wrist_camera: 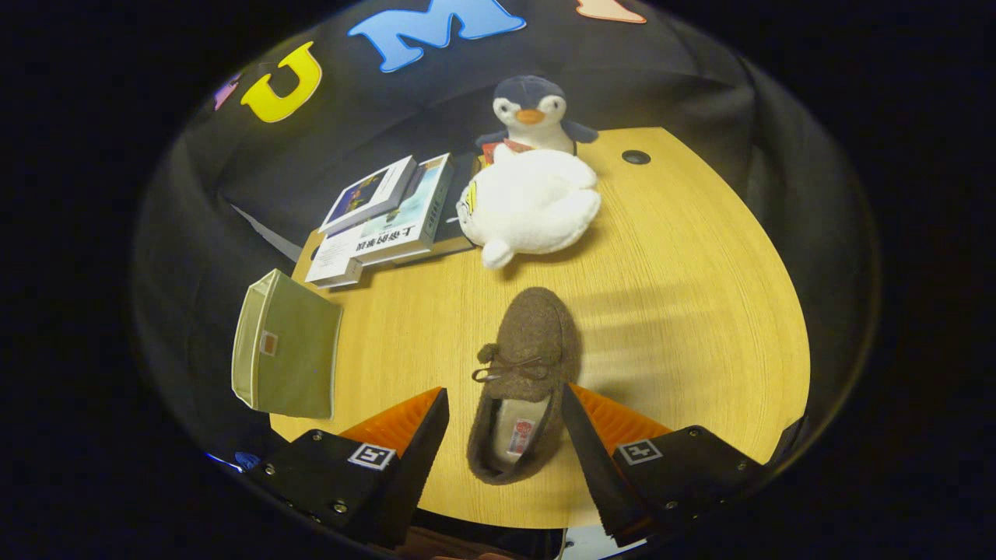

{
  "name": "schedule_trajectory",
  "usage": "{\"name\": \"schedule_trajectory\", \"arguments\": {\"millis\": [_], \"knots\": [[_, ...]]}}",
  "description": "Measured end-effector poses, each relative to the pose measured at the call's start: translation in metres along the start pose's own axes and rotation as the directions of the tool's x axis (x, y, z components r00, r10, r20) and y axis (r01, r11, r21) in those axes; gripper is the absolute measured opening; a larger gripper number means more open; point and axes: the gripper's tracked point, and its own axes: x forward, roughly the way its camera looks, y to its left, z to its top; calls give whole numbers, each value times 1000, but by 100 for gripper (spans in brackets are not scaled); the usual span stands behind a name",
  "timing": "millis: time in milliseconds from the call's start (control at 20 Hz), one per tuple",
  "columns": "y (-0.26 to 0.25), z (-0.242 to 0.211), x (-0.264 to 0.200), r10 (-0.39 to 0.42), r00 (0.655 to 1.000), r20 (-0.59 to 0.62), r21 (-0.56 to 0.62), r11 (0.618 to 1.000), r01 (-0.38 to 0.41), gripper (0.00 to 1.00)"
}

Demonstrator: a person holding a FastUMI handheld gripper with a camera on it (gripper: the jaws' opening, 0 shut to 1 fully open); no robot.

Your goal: Open the storage box then place both shoes into the box .Put the left shoe in first, then the right shoe, with the right side of both shoes facing outward in a uniform manner.

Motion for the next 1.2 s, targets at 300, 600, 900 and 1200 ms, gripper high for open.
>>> {"name": "schedule_trajectory", "arguments": {"millis": [300, 600, 900, 1200], "knots": [[-28, -26, 35, -70, 993, -92, 7, 997, 71, 88], [-48, -23, 67, -132, 983, -127, -62, 990, 125, 73], [-53, -16, 79, -170, 979, -114, -113, 981, 157, 26], [-28, -21, 65, -134, 984, -116, -116, 986, 121, 2]]}}
